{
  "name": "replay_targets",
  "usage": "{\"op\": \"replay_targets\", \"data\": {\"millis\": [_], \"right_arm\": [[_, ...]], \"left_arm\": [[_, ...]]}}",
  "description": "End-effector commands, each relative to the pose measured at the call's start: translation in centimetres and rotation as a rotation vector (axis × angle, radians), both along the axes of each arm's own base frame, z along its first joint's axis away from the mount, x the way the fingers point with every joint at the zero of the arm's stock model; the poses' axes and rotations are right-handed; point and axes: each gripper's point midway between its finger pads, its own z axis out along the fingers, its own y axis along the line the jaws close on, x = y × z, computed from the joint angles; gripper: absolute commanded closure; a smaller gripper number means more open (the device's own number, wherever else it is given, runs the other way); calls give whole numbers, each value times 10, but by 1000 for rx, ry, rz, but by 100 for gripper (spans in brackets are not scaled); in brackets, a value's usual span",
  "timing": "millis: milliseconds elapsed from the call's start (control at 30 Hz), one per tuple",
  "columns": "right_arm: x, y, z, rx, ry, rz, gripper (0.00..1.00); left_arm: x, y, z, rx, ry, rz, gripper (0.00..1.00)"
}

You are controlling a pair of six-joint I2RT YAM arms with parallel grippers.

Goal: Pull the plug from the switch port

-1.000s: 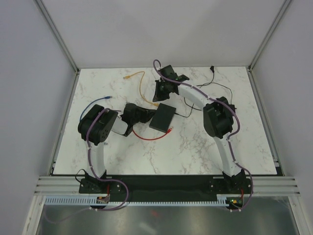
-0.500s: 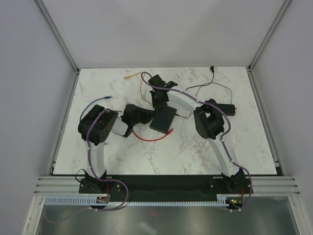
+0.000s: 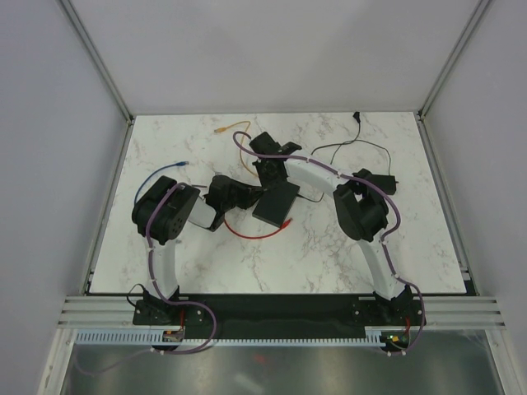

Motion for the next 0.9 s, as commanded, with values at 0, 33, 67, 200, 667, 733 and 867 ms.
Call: {"op": "replay_targets", "data": {"millis": [0, 33, 67, 200, 667, 733, 867], "right_arm": [[-39, -21, -37, -98, 157, 47, 100], [-38, -23, -37, -106, 153, 45, 100], [-36, -25, -35, -111, 139, 42, 100], [-3, -4, 2, -45, 21, 13, 100], [13, -1, -21, -88, 28, 1, 100], [3, -16, -13, -118, 19, -14, 100], [-7, -36, -14, -164, 2, -19, 100]], "left_arm": [[-5, 27, -39, 102, 108, 55, 98], [-4, 26, -39, 112, 102, 43, 98], [-4, 26, -38, 119, 102, 38, 98], [-9, 24, -41, 105, 109, 32, 98], [-16, 26, -39, 88, 110, 30, 98], [-15, 27, -39, 79, 112, 44, 98], [-8, 39, -38, 73, 109, 80, 98]]}}
